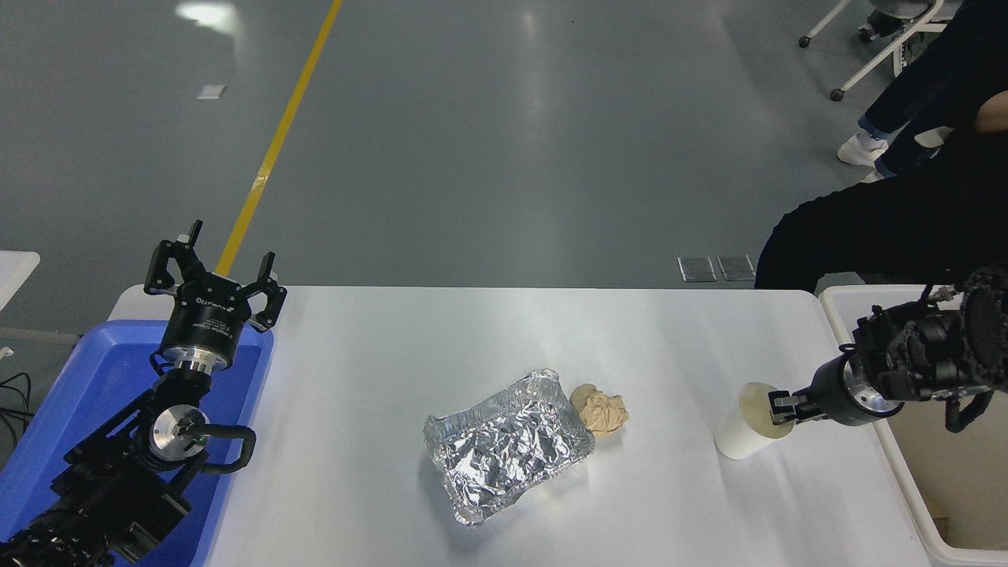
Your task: Pick up paper cup place in dustbin
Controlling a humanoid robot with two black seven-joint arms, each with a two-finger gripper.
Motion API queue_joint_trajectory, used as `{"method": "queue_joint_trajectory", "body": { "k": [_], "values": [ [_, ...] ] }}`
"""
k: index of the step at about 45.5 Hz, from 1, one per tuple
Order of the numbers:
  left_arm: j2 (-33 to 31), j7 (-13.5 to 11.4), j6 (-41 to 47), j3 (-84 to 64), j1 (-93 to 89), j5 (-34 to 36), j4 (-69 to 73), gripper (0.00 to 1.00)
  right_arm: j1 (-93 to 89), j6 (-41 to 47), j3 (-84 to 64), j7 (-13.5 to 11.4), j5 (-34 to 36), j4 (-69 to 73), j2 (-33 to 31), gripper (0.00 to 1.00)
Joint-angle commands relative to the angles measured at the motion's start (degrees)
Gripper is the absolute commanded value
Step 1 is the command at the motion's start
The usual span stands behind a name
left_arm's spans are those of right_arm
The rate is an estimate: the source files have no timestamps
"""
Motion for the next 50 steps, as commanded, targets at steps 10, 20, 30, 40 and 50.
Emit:
{"method": "queue_joint_trajectory", "body": {
  "k": [10,20,30,40,50],
  "values": [
    [0.0,0.0,0.0,0.0,0.0,0.0,-0.1,0.98,4.6,0.5,0.0,5.3,-0.2,0.6,-0.9,0.0],
    [0.0,0.0,0.0,0.0,0.0,0.0,0.0,0.98,14.5,2.5,0.1,9.5,-0.8,2.9,-4.1,0.0],
    [0.0,0.0,0.0,0.0,0.0,0.0,-0.1,0.98,24.2,11.3,0.0,10.7,-0.9,3.1,-6.8,0.0],
    [0.0,0.0,0.0,0.0,0.0,0.0,0.0,0.98,34.5,20.4,-0.4,10.6,-1.2,3.1,-9.8,0.0],
    [0.0,0.0,0.0,0.0,0.0,0.0,0.0,0.98,40.7,22.8,-0.7,10.6,-4.0,3.1,-11.2,0.0]
  ]
}}
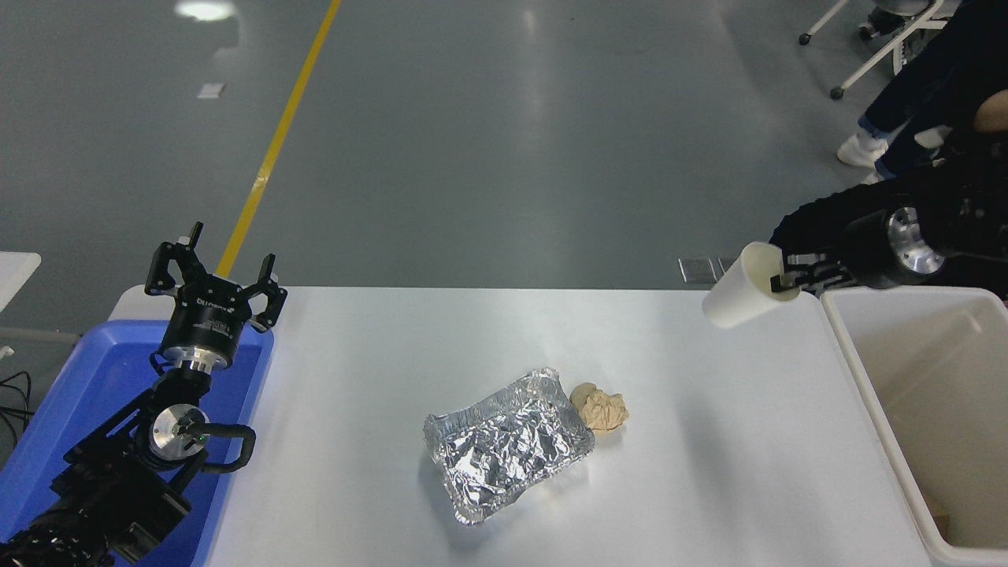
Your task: Pick up paper cup place in dustbin
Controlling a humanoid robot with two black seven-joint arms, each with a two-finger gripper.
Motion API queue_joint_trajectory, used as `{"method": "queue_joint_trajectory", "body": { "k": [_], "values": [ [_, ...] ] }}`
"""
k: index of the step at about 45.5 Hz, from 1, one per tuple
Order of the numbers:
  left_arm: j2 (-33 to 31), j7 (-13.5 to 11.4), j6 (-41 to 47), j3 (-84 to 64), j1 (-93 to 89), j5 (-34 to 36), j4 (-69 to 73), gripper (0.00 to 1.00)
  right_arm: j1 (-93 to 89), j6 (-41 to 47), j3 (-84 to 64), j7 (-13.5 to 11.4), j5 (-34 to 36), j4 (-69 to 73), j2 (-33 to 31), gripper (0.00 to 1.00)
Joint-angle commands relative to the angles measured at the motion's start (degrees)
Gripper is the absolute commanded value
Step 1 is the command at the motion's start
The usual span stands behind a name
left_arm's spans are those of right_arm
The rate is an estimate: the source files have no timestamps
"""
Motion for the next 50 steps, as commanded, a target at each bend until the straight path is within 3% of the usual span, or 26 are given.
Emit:
{"method": "queue_joint_trajectory", "body": {
  "k": [1,31,44,50],
  "values": [
    [0.0,0.0,0.0,0.0,0.0,0.0,0.0,0.98,8.3,4.4,-0.3,0.2,-2.3,0.0,-2.1,0.0],
    [0.0,0.0,0.0,0.0,0.0,0.0,0.0,0.98,9.4,4.1,-0.4,0.1,-2.8,-0.7,-2.5,0.0],
    [0.0,-0.1,0.0,0.0,0.0,0.0,-0.1,0.98,-8.1,-0.3,0.5,-0.6,-0.6,-17.6,-8.6,0.0],
    [0.0,-0.1,0.0,0.0,0.0,0.0,0.0,0.98,-20.1,-2.4,0.2,-0.9,4.6,-27.7,-10.0,0.0]
  ]
}}
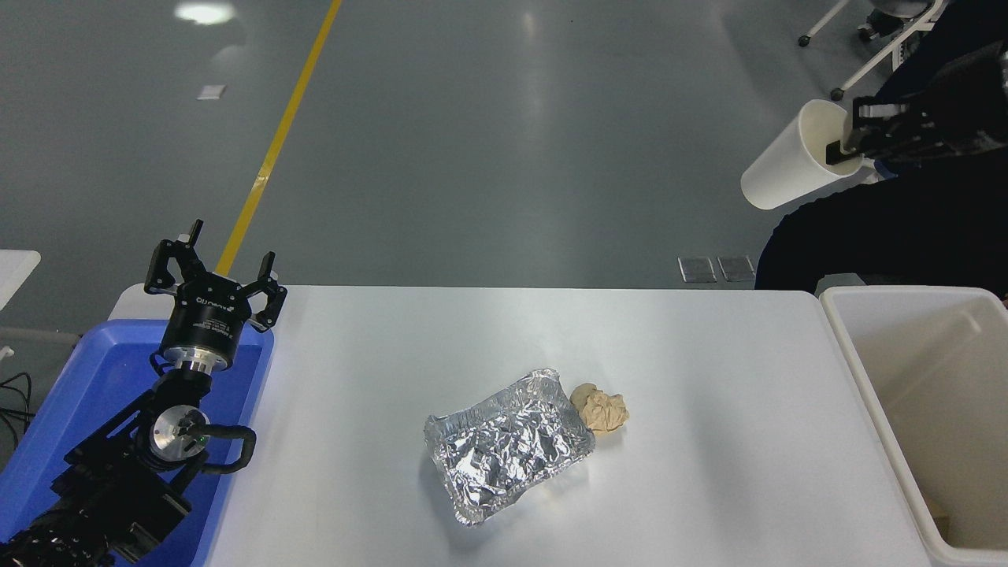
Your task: Pick up paper cup place in dustbin
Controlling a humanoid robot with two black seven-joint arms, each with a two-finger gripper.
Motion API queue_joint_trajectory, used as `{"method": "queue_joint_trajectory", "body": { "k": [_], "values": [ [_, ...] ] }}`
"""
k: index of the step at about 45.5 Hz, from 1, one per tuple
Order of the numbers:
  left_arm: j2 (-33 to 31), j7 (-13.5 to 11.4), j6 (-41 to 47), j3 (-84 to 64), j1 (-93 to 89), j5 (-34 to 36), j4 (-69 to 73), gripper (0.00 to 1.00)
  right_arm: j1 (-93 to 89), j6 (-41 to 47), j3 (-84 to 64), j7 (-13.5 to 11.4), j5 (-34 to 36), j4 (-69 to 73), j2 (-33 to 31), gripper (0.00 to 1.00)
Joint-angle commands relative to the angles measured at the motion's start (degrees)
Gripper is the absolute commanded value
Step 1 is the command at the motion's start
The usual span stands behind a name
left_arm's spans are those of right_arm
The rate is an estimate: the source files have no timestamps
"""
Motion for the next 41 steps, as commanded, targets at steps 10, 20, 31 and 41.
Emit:
{"method": "queue_joint_trajectory", "body": {
  "k": [10,20,31,41],
  "values": [
    [0.0,0.0,0.0,0.0,0.0,0.0,0.0,0.98,-29.8,-7.0,0.1,-11.7,18.1,-23.0,-5.4,0.0],
    [0.0,0.0,0.0,0.0,0.0,0.0,0.0,0.98,-38.0,-13.6,3.9,-24.7,25.9,-24.3,-6.2,0.0],
    [0.0,0.0,0.0,0.0,0.0,0.0,0.0,0.98,-46.4,-19.9,15.2,-35.7,26.4,-25.9,-6.8,0.0],
    [0.0,0.0,0.0,0.0,0.0,0.0,0.0,0.98,-56.8,-26.3,30.8,-39.4,26.5,-28.3,-6.6,0.0]
  ]
}}
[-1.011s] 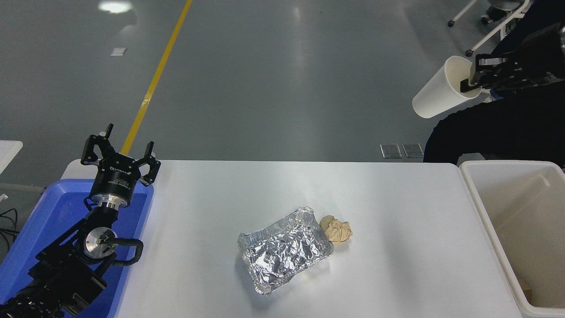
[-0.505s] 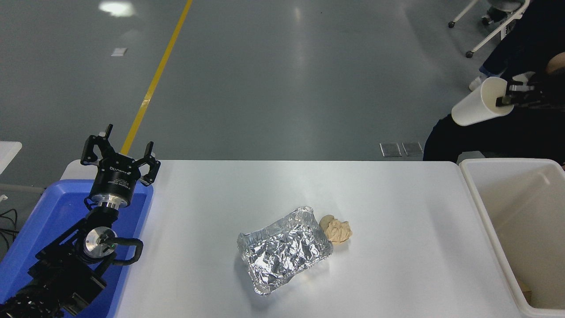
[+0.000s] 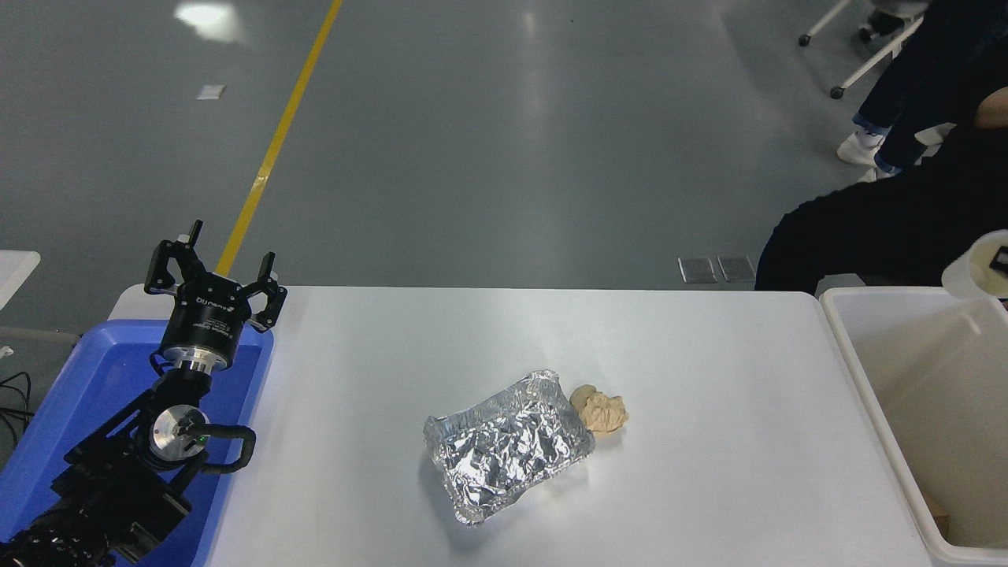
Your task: Pick up paper cup place in dustbin
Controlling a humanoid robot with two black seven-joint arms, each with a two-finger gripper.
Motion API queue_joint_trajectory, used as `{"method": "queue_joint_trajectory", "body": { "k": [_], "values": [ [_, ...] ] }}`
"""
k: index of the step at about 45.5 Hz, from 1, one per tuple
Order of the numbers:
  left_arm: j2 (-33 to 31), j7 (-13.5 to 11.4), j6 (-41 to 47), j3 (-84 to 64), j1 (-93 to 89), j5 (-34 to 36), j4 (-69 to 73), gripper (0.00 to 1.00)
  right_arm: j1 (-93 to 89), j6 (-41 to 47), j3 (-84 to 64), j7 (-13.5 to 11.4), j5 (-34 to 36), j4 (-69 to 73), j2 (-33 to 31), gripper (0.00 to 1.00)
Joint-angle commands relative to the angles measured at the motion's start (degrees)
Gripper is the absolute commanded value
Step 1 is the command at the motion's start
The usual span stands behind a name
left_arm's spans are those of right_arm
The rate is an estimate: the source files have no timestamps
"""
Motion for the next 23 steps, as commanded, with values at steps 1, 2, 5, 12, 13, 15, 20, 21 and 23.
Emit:
{"method": "queue_joint_trajectory", "body": {
  "k": [1,2,5,12,13,15,20,21,23],
  "values": [
    [0.0,0.0,0.0,0.0,0.0,0.0,0.0,0.98,-11.8,-7.1,15.9,-6.2,1.1,-2.9,0.0,0.0],
    [0.0,0.0,0.0,0.0,0.0,0.0,-0.1,0.98,-12.7,-7.6,17.4,-6.3,1.1,-3.0,0.1,0.0],
    [0.0,0.0,0.0,0.0,0.0,0.0,0.0,0.98,-15.4,-9.2,21.0,-6.5,1.1,-3.4,0.3,0.0],
    [0.0,0.0,0.0,0.0,0.0,0.0,-0.1,0.98,-19.9,-11.2,26.0,-6.5,1.1,-4.5,1.9,0.0],
    [0.0,0.0,0.0,0.0,0.0,0.0,0.0,0.98,-20.4,-11.4,26.3,-6.5,1.1,-4.9,2.1,0.0],
    [0.0,0.0,0.0,0.0,0.0,0.0,0.0,0.98,-21.3,-11.5,26.8,-6.5,1.1,-5.6,2.8,0.0],
    [0.0,0.0,0.0,0.0,0.0,0.0,0.0,0.98,-22.9,-11.6,27.0,-6.5,1.1,-6.9,4.6,0.0],
    [0.0,0.0,0.0,0.0,0.0,0.0,0.0,0.98,-23.1,-11.7,27.0,-6.5,1.1,-7.0,4.9,0.0],
    [0.0,0.0,0.0,0.0,0.0,0.0,0.0,0.98,-23.6,-11.7,27.4,-6.5,1.2,-7.2,5.5,0.0]
  ]
}}
